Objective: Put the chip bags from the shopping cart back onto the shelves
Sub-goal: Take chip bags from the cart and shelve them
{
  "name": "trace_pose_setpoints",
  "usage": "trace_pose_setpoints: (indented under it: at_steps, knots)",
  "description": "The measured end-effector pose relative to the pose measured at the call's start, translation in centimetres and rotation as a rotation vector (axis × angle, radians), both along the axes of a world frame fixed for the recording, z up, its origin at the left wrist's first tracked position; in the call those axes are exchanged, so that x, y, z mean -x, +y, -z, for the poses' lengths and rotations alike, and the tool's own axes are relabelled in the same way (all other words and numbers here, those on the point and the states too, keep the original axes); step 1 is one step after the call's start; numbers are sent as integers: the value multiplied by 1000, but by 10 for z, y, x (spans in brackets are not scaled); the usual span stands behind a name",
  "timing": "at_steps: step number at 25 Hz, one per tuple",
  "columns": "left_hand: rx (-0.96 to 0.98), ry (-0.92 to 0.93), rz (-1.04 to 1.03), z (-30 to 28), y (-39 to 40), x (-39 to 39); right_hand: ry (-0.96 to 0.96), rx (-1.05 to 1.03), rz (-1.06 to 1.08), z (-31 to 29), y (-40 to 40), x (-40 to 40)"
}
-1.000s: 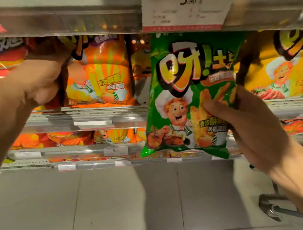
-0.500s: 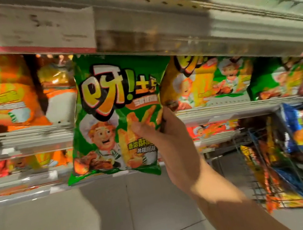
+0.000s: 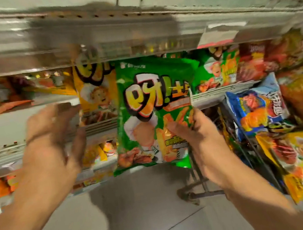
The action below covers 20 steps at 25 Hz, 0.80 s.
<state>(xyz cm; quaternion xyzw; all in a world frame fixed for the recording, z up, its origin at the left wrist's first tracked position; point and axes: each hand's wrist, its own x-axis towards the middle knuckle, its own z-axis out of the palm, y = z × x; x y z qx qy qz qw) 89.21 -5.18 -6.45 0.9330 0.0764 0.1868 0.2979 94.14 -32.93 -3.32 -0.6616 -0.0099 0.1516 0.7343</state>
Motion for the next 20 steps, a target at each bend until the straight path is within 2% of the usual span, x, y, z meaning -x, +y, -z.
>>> trace_pose_setpoints:
  at_steps: [3, 8, 10, 15, 20]
  knots:
    - [-23, -107, 94, -14, -65, -10, -9, 0, 92, -8, -47, -43]
    - [-70, 107, 169, -10, -133, -50, -96, -67, 75, -26, -84, -134]
    - [-51, 137, 143, -5, -155, -62, -105, -82, 83, -22, -80, -159]
    - [-9, 17, 97, 7, -178, -80, -191, -28, -90, -2, -66, -184]
    - [75, -95, 14, -3, -186, -109, -266, 0, -153, 0, -56, -194]
